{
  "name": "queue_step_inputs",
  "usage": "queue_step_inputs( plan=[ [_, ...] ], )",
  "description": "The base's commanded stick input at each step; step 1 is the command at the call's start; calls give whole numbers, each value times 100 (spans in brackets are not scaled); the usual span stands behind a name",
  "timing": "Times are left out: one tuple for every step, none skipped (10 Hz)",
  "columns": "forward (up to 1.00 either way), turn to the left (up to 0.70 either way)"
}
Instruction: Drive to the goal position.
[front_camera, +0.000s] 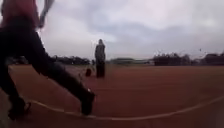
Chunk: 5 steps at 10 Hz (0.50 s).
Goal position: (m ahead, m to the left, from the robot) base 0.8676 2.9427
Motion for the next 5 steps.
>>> queue_step_inputs(
  plan=[
    [0, 70],
    [0, 70],
    [0, 0],
    [0, 0],
    [0, 0]
  ],
)
